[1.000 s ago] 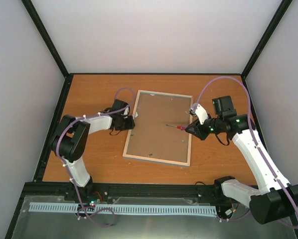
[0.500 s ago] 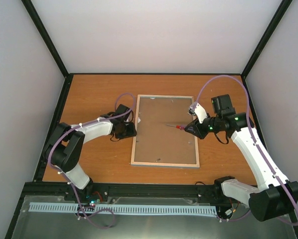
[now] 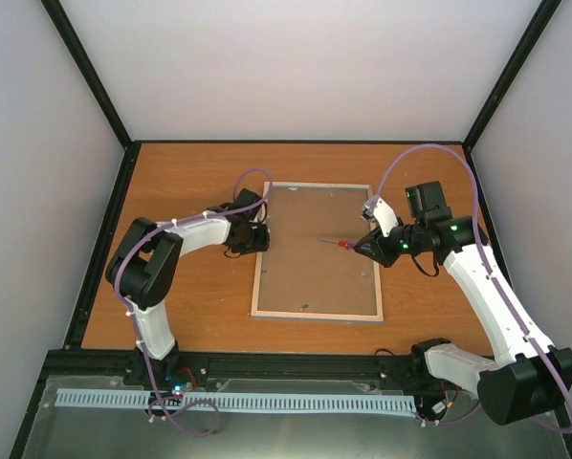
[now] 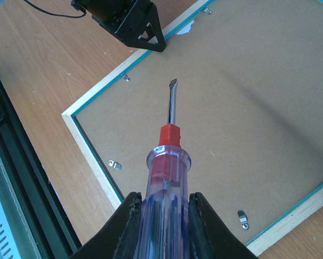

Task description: Take the photo out of the frame

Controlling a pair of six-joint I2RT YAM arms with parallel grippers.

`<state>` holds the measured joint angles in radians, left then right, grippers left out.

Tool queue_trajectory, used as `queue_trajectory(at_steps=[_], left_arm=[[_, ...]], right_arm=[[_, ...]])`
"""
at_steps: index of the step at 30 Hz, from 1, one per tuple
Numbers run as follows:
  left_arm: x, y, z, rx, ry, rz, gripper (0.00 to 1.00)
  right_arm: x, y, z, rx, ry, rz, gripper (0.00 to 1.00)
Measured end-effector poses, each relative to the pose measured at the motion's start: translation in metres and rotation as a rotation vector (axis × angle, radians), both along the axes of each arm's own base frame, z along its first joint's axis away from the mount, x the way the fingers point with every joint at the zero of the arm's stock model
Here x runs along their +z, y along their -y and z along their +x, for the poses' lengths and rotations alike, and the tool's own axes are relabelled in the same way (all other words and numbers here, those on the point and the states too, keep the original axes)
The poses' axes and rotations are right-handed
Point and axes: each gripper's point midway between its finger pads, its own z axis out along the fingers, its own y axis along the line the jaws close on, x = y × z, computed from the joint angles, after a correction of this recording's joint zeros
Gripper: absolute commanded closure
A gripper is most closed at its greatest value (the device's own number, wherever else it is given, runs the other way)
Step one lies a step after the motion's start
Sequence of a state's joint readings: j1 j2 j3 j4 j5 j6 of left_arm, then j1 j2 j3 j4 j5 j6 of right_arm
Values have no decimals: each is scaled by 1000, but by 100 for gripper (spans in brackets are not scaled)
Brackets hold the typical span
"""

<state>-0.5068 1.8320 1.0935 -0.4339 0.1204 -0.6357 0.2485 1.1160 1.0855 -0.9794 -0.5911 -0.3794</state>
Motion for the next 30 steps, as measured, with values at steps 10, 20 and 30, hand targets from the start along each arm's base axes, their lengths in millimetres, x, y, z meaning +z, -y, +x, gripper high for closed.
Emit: queue_trajectory(at_steps=[10, 20, 30], left_arm=[[0, 14, -18, -23, 24, -16, 81], [-1, 12, -45, 0, 29, -69, 89], [0, 12, -45, 18, 48, -97, 99]], right_arm=[[-9, -5, 2, 18, -45, 11, 97], [-37, -52, -5, 209, -98, -43, 97], [-62, -105, -7, 376, -98, -128, 97]])
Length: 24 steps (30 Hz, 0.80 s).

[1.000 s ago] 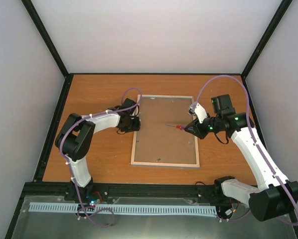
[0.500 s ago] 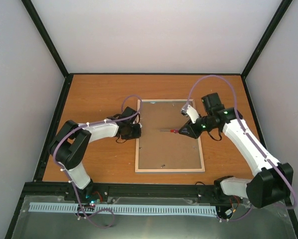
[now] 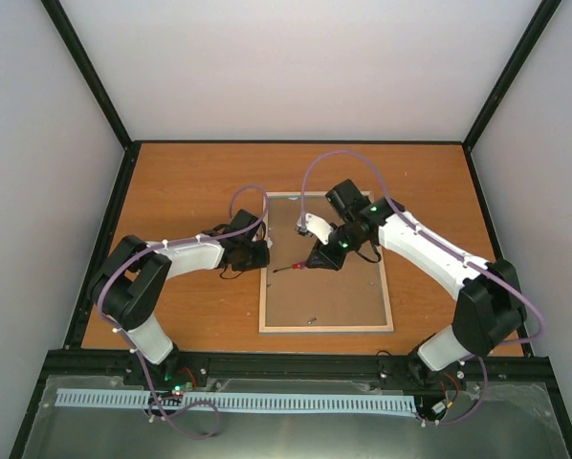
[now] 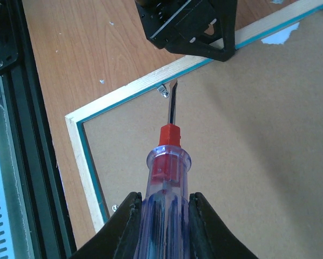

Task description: Take the photo out of the frame

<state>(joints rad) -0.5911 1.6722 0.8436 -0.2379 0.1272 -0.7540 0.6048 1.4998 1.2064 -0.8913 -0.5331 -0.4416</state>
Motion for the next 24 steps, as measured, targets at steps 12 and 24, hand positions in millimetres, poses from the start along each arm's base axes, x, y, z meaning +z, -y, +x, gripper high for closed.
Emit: queue_trajectory(at_steps=[12, 24], left_arm=[[0, 0, 0, 5, 6, -7, 99], [0, 0, 0, 5, 8, -9, 99]], right_arm=[[-15, -23, -7, 75, 31, -57, 97], [-22, -27, -13, 122, 55, -89, 97]])
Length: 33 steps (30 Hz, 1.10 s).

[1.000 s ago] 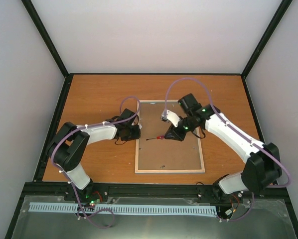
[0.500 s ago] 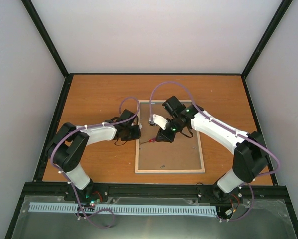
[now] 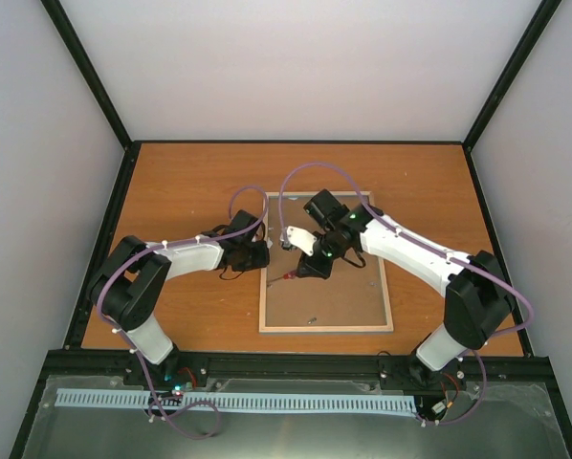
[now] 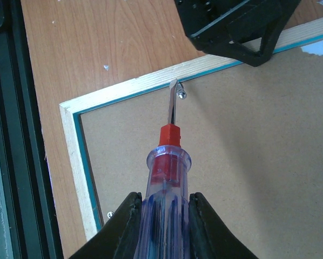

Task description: Take the photo out of the frame

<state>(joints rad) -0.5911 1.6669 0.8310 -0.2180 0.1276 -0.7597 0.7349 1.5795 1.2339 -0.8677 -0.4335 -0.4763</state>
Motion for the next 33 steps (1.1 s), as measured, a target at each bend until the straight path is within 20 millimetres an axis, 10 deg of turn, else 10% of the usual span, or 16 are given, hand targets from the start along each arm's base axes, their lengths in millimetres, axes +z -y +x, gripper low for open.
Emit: queue_trajectory(at_steps=[33], left_arm=[[0, 0, 0, -2, 0, 0, 99]], right_arm=[[-17, -5, 1, -10, -5, -65, 97]])
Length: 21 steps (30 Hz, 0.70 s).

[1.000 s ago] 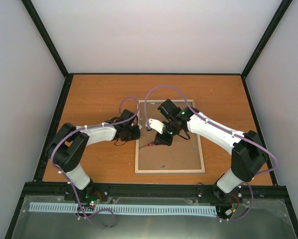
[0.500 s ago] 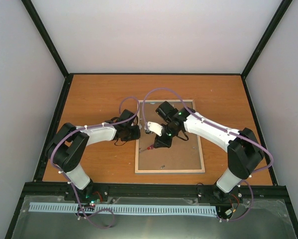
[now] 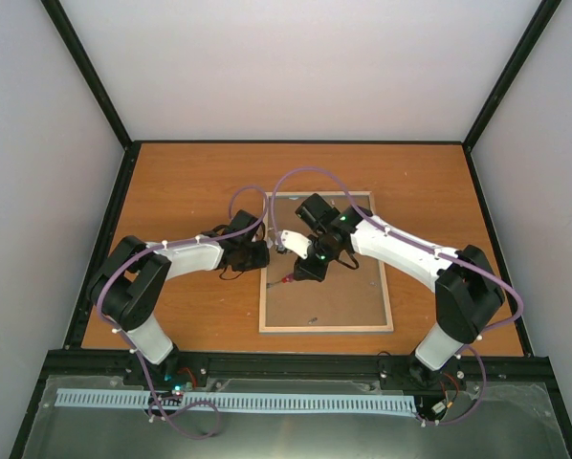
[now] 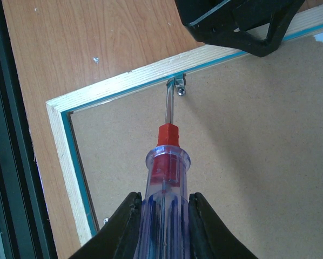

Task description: Take the photo out of the frame

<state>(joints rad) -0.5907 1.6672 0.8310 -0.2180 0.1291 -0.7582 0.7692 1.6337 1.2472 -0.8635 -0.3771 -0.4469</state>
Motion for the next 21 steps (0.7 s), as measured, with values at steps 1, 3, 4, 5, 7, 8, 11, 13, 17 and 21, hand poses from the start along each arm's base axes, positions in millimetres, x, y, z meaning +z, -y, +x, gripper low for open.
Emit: queue_trajectory(at_steps=[1, 3, 4, 5, 7, 8, 11, 13, 17, 21], left_arm=[[0, 0, 0, 0, 0, 0, 99], [0, 0, 0, 0, 0, 0, 99], [0, 0, 0, 0, 0, -1, 99], [0, 0, 0, 0, 0, -1, 99], [0, 0, 0, 0, -1, -1, 99], [0, 0, 0, 0, -1, -1, 99], [0, 1, 0, -3, -2, -6, 99], [0, 2, 0, -5, -3, -9, 99], [0, 3, 0, -7, -4, -14, 99], [0, 4, 0, -9, -5, -18, 99]], right_arm=[[0, 0, 0, -1, 0, 0, 97], [0, 0, 0, -3, 2, -2, 97], [0, 0, 1, -4, 2, -2, 97], [0, 0, 1, -6, 4, -4, 97], [-1, 1, 2, -12, 8, -8, 97], [-1, 1, 4, -17, 18, -12, 97], [0, 1, 11, -35, 48, -19, 97], [0, 1, 14, -44, 63, -24, 97], [0, 1, 18, -51, 80, -28, 97], [1, 2, 18, -50, 83, -31, 97]])
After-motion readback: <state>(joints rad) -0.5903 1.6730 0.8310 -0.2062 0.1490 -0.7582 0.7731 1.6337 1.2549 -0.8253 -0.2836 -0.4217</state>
